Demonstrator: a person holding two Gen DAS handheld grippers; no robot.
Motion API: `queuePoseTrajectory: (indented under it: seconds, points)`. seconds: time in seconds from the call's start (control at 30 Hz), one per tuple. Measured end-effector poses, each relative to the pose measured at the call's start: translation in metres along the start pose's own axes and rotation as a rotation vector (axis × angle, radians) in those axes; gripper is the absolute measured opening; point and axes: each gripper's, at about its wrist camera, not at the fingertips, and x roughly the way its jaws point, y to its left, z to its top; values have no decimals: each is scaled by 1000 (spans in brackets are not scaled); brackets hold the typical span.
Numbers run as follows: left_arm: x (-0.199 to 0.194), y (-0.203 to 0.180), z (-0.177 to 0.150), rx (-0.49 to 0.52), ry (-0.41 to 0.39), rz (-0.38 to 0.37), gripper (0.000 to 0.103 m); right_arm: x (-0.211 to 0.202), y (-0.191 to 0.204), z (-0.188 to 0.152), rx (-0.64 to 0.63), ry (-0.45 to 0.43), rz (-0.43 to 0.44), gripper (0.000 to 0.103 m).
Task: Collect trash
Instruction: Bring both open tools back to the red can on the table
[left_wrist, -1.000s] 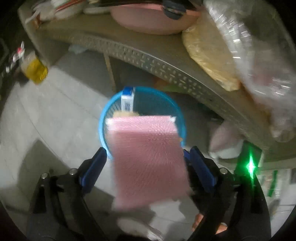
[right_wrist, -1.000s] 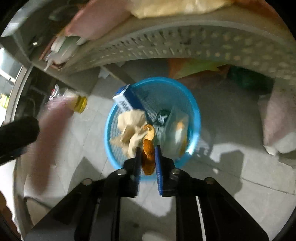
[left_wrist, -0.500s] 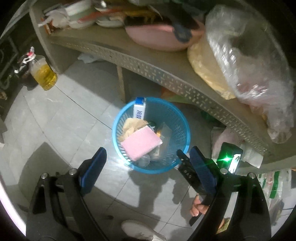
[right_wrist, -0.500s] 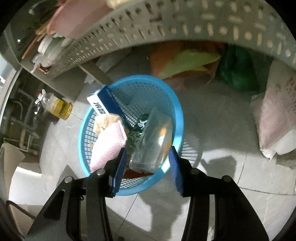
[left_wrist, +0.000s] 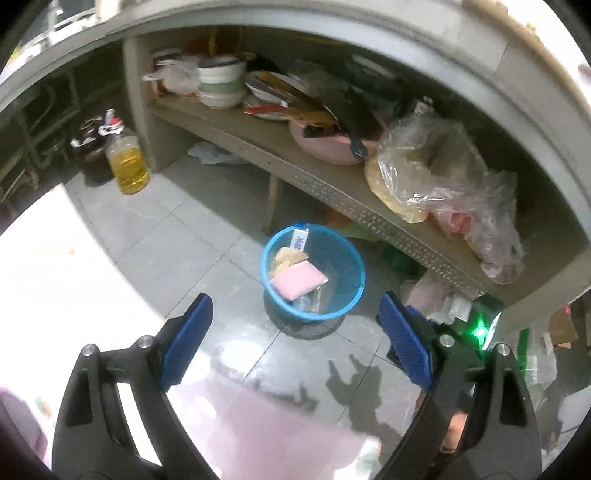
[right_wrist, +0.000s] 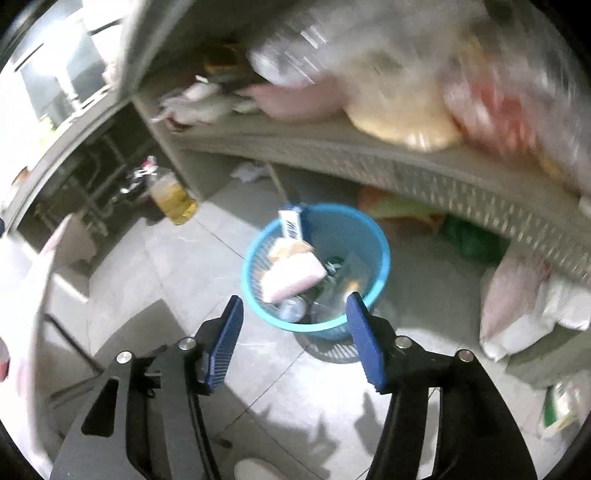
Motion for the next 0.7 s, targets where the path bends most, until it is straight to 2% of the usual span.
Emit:
queuePoseTrajectory:
  seconds: [0.2, 0.23, 0.33, 0.5, 0.6, 0.7]
  points:
    - [-91, 45, -55, -99, -132, 37, 87, -66, 61, 15, -145, -44, 84, 61]
    - [-107, 54, -68, -114, -165, 55, 87, -75, 72, 19, -167, -45, 103, 64]
    - [-144, 79, -109, -154, -219, 135, 87, -94, 109, 32, -256, -21, 179, 67]
    - [-181, 128, -174, -259, -220, 284, 87, -112, 174, 35, -397, 58, 344, 70]
    - [-198, 159, -207, -325, -213, 377, 87, -106, 213, 33, -431, 148, 464, 70]
    - [-210, 188, -226, -401, -221, 426, 87, -95, 260, 28, -475, 254, 552, 70]
